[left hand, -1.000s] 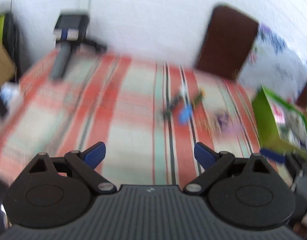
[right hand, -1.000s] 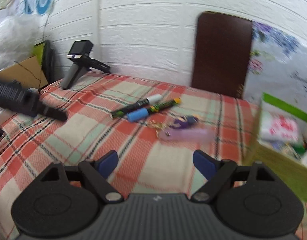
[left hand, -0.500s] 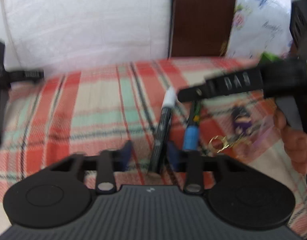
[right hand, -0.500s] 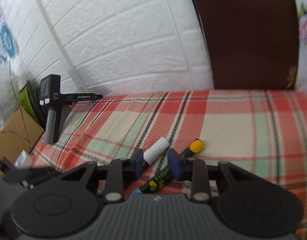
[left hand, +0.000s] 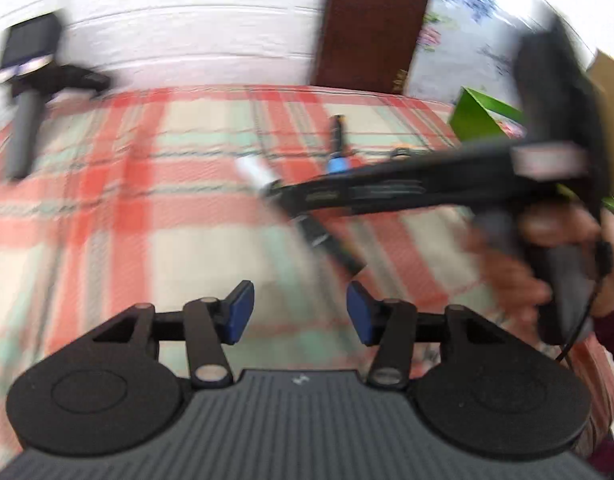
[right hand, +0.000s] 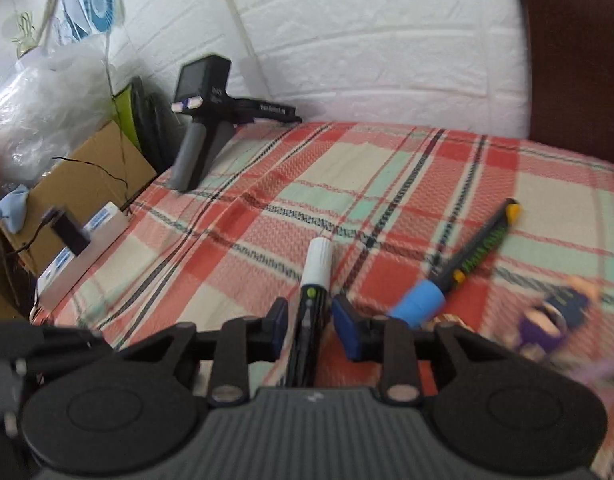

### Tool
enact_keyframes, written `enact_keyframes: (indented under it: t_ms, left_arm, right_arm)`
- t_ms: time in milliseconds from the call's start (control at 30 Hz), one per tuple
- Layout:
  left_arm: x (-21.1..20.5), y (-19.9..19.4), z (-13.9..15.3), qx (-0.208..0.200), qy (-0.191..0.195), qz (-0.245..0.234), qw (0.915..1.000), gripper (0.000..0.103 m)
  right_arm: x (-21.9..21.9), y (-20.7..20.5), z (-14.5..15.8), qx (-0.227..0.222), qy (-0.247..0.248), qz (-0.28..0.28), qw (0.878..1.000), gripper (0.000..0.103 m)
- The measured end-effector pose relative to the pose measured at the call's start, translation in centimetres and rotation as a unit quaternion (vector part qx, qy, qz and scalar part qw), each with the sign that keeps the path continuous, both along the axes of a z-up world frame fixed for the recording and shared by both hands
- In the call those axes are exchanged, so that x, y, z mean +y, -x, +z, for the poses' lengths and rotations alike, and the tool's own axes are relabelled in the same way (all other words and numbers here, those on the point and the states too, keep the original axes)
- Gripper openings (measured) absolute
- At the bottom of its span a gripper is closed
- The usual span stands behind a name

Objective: Organize objects
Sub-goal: 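Grasp the white-capped black marker with the left gripper, then lower the black marker into the green-rimmed box and open the left gripper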

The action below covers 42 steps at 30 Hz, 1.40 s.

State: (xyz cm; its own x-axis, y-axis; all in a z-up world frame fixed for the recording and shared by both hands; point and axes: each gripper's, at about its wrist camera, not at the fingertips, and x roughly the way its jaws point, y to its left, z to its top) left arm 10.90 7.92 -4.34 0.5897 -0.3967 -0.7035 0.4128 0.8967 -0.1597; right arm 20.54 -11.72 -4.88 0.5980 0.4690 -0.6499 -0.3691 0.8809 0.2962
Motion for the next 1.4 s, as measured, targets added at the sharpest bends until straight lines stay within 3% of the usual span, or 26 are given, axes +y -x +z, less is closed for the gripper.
enact_keyframes:
  t_ms: [100,167,267,300,333,400,433,467,600,733,833,1000,1167,1300,1400]
  left_arm:
    - [3.3,-2.1,0.4,0.057,0.070,0.060,0.9941,0.051]
    - [3.1,-3.7,1.1,0.060,0.105,0.077,0.9896,0.051]
    - [0.6,-6.5,1.3,0.069,0.103,0.086,0.9885,0.053]
    - [-0.5,-7.3,1.0,0.078,0.107,0.074,0.9884,0.053]
    - [-1.7,-8.1,0.3,0.090,0.103,0.068,0.9882,0.053]
    - [-3.6,-9.0,-1.2,0.111,0.079,0.090,0.9865,0.044]
    - [-4.0,-8.5,-1.0,0.091,0.078,0.091,0.9886,0.032]
    - [-4.3,-8.1,-0.9,0.093,0.080,0.088,0.9886,0.032]
    - [-4.5,-6.2,1.6,0.076,0.114,0.093,0.9863,0.030]
    - [-8.2,-5.6,5.7,0.031,0.111,0.056,0.9918,0.029]
    - [-13.5,-5.6,7.1,0.005,0.103,0.002,0.9947,0.029]
    - [-24.1,-6.2,6.4,0.007,0.093,-0.089,0.9917,0.029]
    - [-31.8,-6.3,5.4,0.014,0.054,-0.135,0.9893,0.029]
    - [-34.0,-6.2,4.5,0.011,0.012,-0.129,0.9915,0.031]
    - [-33.2,-5.9,5.0,0.006,0.005,-0.120,0.9927,0.031]
  right_arm:
    - [-0.2,2.9,0.3,-0.012,0.005,-0.003,1.000,0.034]
    - [0.8,3.6,0.2,-0.024,0.041,-0.009,0.999,0.034]
    - [1.4,3.7,-0.6,-0.026,0.054,-0.022,0.998,0.034]
    - [1.7,3.7,-1.2,-0.023,0.069,-0.023,0.997,0.030]
    - [1.9,4.0,-1.5,-0.039,0.080,-0.024,0.996,0.018]
    - [2.1,4.1,-1.4,-0.038,0.075,-0.028,0.996,0.018]
    - [1.6,4.1,-1.1,-0.026,0.052,-0.031,0.998,0.018]
    - [1.2,4.4,-0.6,-0.027,0.032,-0.038,0.998,0.017]
    - [0.8,6.8,1.4,-0.082,0.054,-0.033,0.995,0.018]
    - [-0.5,9.6,3.7,-0.178,0.099,-0.061,0.977,0.018]
    - [-4.1,10.9,5.0,-0.212,0.114,-0.108,0.964,0.018]
    - [-13.0,12.6,5.1,-0.205,0.106,-0.214,0.949,0.018]
    - [-20.0,13.0,3.4,-0.172,0.091,-0.285,0.939,0.020]
    - [-22.7,12.9,2.2,-0.150,0.079,-0.321,0.932,0.036]
    - [-23.4,13.4,2.2,-0.155,0.072,-0.327,0.930,0.036]
